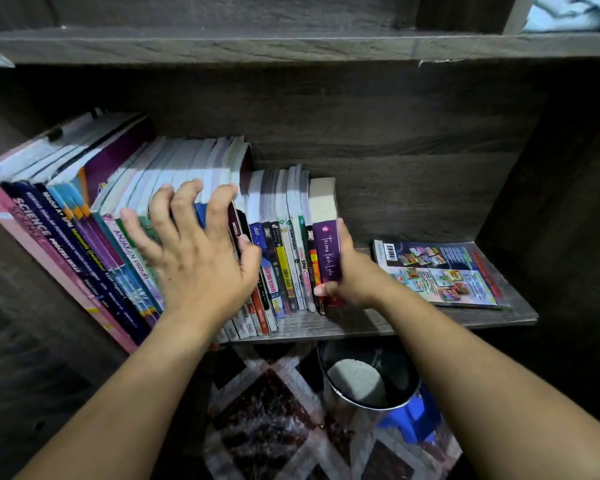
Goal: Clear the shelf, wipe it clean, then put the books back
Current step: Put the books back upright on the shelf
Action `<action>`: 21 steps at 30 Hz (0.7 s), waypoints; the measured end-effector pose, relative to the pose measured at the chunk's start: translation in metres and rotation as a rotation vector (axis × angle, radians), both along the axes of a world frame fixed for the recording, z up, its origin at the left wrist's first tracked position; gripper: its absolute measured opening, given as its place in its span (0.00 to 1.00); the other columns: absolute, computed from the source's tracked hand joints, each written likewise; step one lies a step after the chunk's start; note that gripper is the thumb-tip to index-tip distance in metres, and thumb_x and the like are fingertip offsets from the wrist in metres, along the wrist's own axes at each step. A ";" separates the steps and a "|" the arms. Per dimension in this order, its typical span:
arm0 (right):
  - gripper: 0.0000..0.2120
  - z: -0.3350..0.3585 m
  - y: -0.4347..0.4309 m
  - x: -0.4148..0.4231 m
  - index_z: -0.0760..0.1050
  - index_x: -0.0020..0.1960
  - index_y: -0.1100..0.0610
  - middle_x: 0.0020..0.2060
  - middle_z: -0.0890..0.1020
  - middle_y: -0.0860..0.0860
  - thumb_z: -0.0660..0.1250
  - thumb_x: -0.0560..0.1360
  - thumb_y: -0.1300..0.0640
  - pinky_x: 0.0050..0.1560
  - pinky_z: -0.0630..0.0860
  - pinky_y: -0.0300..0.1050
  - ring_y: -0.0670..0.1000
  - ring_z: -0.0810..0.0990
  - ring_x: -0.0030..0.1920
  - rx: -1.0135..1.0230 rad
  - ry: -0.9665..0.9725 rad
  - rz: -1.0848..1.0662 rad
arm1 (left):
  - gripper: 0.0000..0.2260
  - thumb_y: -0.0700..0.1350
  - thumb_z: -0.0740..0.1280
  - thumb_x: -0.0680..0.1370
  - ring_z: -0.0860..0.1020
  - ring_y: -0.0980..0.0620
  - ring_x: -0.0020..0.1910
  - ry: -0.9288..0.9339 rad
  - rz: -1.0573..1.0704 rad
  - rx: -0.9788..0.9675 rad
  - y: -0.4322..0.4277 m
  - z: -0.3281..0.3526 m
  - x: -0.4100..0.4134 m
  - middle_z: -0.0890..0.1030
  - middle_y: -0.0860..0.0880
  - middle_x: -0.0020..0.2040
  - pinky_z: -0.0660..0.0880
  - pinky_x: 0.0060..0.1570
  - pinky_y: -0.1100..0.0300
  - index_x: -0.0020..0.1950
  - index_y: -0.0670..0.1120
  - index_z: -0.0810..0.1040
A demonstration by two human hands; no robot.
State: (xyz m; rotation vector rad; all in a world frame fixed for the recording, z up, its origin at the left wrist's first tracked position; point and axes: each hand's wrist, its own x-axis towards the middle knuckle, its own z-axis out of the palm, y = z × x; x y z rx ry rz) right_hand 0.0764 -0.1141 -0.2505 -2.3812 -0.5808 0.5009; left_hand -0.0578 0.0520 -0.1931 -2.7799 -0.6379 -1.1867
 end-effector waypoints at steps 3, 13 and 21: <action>0.57 -0.011 0.002 0.003 0.27 0.76 0.45 0.68 0.72 0.61 0.74 0.72 0.53 0.69 0.65 0.53 0.58 0.73 0.67 0.047 -0.068 -0.037 | 0.26 0.51 0.60 0.69 0.58 0.39 0.71 0.005 0.011 0.005 0.000 0.000 0.002 0.66 0.40 0.68 0.36 0.69 0.38 0.67 0.50 0.65; 0.50 -0.032 -0.061 0.035 0.49 0.77 0.45 0.75 0.59 0.57 0.75 0.65 0.38 0.69 0.59 0.69 0.65 0.58 0.74 -0.726 -0.278 -0.064 | 0.27 0.52 0.60 0.69 0.58 0.40 0.71 -0.010 -0.013 0.023 0.006 -0.002 0.001 0.66 0.40 0.67 0.39 0.69 0.36 0.68 0.50 0.65; 0.46 -0.040 -0.133 0.055 0.45 0.77 0.37 0.78 0.50 0.55 0.70 0.69 0.33 0.70 0.57 0.70 0.66 0.51 0.76 -0.696 -0.125 -0.227 | 0.27 0.52 0.59 0.69 0.57 0.40 0.70 -0.021 -0.015 0.023 0.006 -0.003 0.002 0.65 0.40 0.67 0.35 0.69 0.41 0.68 0.50 0.65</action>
